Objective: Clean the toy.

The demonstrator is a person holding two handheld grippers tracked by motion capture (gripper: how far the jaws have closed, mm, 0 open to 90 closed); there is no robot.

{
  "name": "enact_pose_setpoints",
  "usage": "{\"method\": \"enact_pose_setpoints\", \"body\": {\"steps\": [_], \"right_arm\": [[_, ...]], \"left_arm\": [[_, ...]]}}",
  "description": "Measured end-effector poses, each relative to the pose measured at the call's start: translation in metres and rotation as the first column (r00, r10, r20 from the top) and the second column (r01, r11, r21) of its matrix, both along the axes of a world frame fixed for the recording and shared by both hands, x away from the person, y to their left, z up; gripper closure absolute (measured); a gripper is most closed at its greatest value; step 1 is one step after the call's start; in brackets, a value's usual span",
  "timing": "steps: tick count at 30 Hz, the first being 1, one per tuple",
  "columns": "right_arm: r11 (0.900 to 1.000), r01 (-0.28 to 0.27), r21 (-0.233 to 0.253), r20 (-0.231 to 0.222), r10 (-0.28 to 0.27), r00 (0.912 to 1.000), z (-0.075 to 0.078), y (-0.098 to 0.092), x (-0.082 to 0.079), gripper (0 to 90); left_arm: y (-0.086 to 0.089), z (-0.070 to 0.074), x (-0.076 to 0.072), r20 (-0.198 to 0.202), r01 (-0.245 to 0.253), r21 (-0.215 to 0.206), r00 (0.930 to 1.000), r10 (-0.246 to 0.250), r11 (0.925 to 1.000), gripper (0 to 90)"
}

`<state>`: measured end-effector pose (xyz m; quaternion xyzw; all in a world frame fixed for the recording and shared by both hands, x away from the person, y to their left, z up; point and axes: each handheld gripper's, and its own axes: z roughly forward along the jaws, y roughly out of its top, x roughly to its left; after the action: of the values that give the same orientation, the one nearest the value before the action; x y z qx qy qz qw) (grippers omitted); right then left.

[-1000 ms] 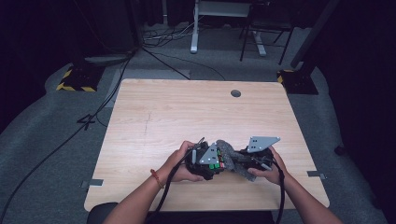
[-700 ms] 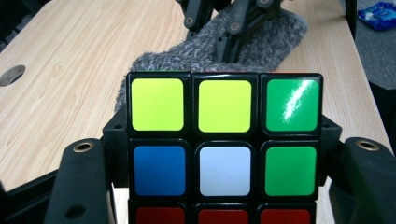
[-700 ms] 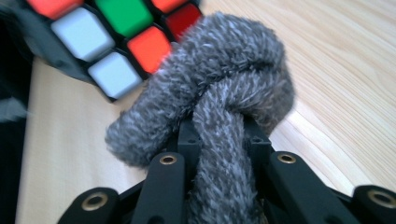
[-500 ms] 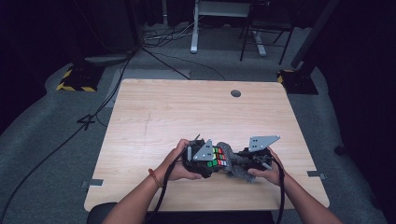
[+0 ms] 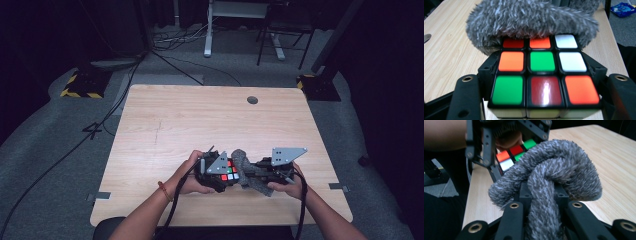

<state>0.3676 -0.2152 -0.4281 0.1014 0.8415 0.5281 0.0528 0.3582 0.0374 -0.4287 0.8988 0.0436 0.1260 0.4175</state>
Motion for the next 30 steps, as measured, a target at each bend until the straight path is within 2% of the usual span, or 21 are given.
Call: {"method": "enact_pose_setpoints", "body": {"steps": [6,9,14,16,18,20,23,24,27,30], "right_arm": [[1.0,0.002,0.008,0.04,-0.002,0.9992,0.008,0.003,-0.005,75.8],[0.999,0.028,-0.032,0.057,-0.026,0.998,0.008,0.006,-0.008,75.9],[0.995,0.081,-0.053,0.018,-0.08,0.9966,0.002,0.004,-0.001,76.0],[0.992,0.092,-0.087,0.013,-0.091,0.9958,-0.002,0.006,0.001,76.0],[0.992,0.085,-0.098,-0.006,-0.086,0.9962,-0.006,0.007,0.003,76.0],[0.988,0.083,-0.129,-0.014,-0.085,0.9963,-0.011,0.008,0.003,76.0],[0.984,0.065,-0.167,-0.022,-0.07,0.9973,-0.019,0.012,0.003,76.0],[0.985,0.054,-0.162,-0.035,-0.061,0.9975,-0.02,0.013,0.003,76.0],[0.981,0.0,-0.196,-0.077,-0.016,0.9969,-0.024,0.017,0.005,75.9],[0.984,0.0,-0.177,-0.088,-0.016,0.996,-0.023,0.014,0.007,75.8]], "left_arm": [[-0.006,-0.003,0.002,0.006,0.002,0.031,1.0,-0.002,0.9995,33.1],[-0.007,-0.004,0.002,0.012,-0.011,0.035,0.9999,0.011,0.9993,33.2],[-0.001,0.001,0.005,-0.003,-0.018,-0.002,0.9998,0.018,0.9998,33.3],[0.0,0.002,0.005,0.003,-0.025,-0.015,0.9997,0.025,0.9996,33.3],[0.002,0.004,0.006,-0.004,-0.019,-0.037,0.9998,0.019,0.9991,33.3],[0.004,0.008,0.006,-0.007,-0.027,-0.067,0.9996,0.026,0.9974,33.4],[0.007,0.011,0.006,-0.001,-0.035,-0.089,0.9994,0.036,0.9954,33.4],[0.008,0.012,0.006,0.003,-0.036,-0.086,0.9993,0.036,0.9956,33.3],[0.01,0.013,0.006,0.007,-0.041,-0.092,0.9991,0.042,0.9949,33.3],[0.011,0.012,0.008,0.008,-0.045,-0.083,0.9989,0.046,0.9955,33.3]]}}
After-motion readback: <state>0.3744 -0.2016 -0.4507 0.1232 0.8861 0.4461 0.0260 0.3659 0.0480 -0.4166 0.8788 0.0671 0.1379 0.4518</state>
